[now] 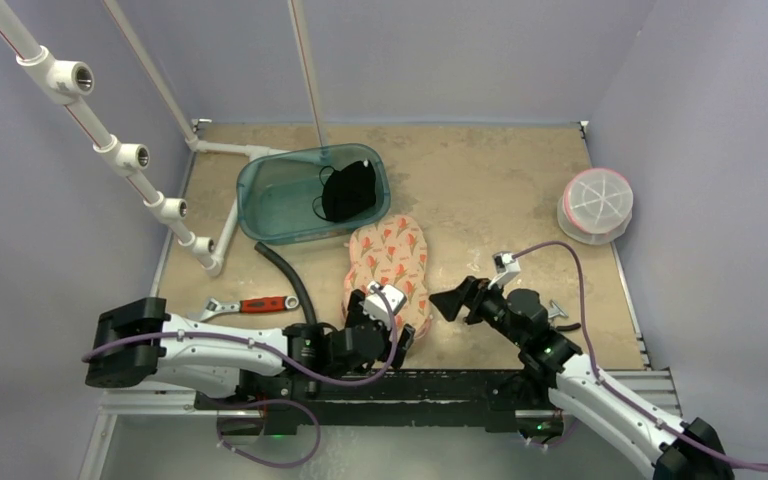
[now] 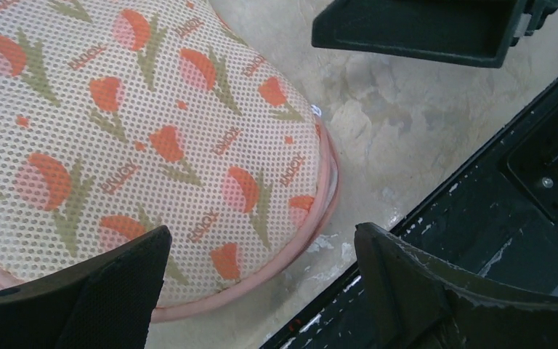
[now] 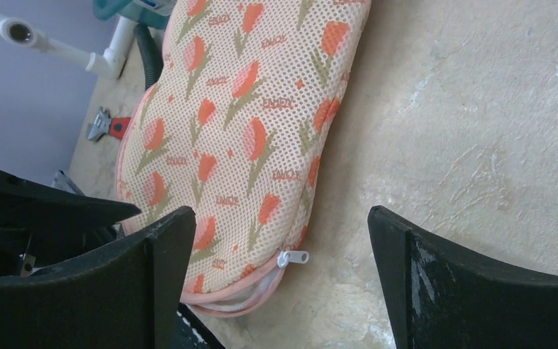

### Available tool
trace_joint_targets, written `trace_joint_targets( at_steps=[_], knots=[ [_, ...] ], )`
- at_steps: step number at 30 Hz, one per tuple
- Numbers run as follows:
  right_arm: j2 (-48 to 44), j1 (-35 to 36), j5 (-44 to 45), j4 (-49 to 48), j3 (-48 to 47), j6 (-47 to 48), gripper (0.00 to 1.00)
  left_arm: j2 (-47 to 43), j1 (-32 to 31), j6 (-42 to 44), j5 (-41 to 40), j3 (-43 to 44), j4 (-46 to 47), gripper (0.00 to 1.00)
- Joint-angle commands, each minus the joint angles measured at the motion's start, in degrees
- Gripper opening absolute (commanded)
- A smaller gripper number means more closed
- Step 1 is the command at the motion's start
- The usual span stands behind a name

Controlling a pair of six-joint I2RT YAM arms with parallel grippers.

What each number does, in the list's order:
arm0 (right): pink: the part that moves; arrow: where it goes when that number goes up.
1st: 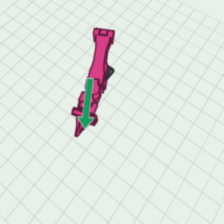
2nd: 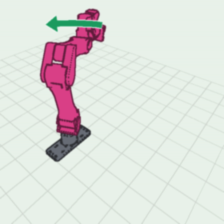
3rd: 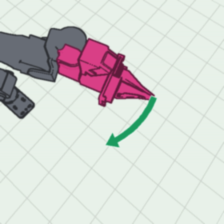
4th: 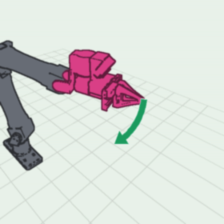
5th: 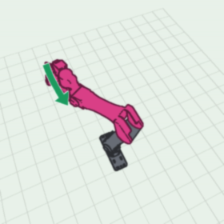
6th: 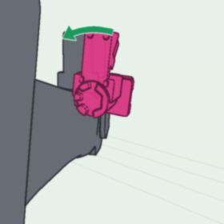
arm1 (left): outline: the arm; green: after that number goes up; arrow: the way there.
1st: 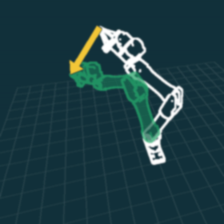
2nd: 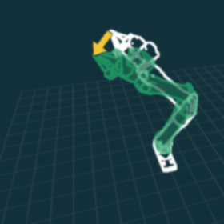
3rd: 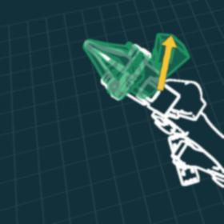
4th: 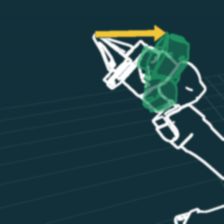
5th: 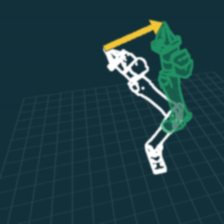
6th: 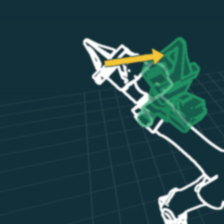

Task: Unzip the laundry bag and remove the bra
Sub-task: Place the laundry bag at the center of the board, then open the laundry bag at the center of the board.

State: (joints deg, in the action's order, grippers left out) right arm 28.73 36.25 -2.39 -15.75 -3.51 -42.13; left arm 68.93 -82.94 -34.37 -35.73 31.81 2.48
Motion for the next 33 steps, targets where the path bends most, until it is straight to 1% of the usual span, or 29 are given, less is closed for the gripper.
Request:
trace_joint_targets(
  at_steps=[1, 5, 9, 12, 15, 18, 19, 22, 25, 27, 29, 33],
  knots=[
    [0.5, -0.1, -2.2, -5.2, -1.8, 0.9, 0.92, -1.4, -1.6, -1.2, 0.5, 2.5, 2.5, 0.95],
    [1.0, -0.1, -2.3, -6.2, -2.5, 2.5, 0.91, -6.7, -1.8, -2.9, -4.8, 1.9, -0.2, 0.96],
    [3.2, -0.2, -2.0, -6.6, -4.5, 4.6, 0.89, -14.4, -1.7, -7.2, -12.0, -0.2, -4.7, 0.97],
    [4.9, -0.1, -1.0, -7.5, -5.7, 6.2, 0.89, -20.7, -1.7, -10.5, -16.4, -4.6, -3.8, 0.97],
    [4.7, -0.1, -0.8, -9.0, -5.2, 5.6, 0.86, -25.4, -1.7, -13.0, -18.8, -8.9, -1.2, 0.97],
    [2.9, -0.1, -1.7, -9.9, -3.2, 4.4, 0.84, -25.5, -1.5, -16.0, -20.7, -11.2, -0.4, 0.9],
    [2.2, -0.1, -2.1, -10.3, -2.4, 4.3, 0.84, -24.3, -1.5, -17.7, -21.4, -11.3, -0.6, 0.88],
    [1.8, -0.1, -2.3, -10.3, -0.8, 4.2, 0.83, -19.4, -0.9, -24.0, -23.0, -11.7, -1.2, 0.86],
    [2.8, -0.1, -2.5, -10.1, -0.3, 4.3, 0.83, -18.0, 1.5, -28.2, -21.2, -13.5, 1.1, 0.83],
    [3.2, -0.1, -3.0, -10.3, -0.2, 4.3, 0.82, -19.1, 4.8, -29.6, -17.9, -15.7, 3.1, 0.81],
    [3.2, -0.1, -3.4, -10.1, -0.4, 4.3, 0.82, -21.8, 9.7, -28.7, -12.5, -18.6, 6.3, 0.8],
    [1.4, -0.1, -3.3, -7.9, -1.2, 4.5, 0.81, -25.4, 17.2, -23.4, -1.8, -22.5, 14.8, 0.76]
  ],
)
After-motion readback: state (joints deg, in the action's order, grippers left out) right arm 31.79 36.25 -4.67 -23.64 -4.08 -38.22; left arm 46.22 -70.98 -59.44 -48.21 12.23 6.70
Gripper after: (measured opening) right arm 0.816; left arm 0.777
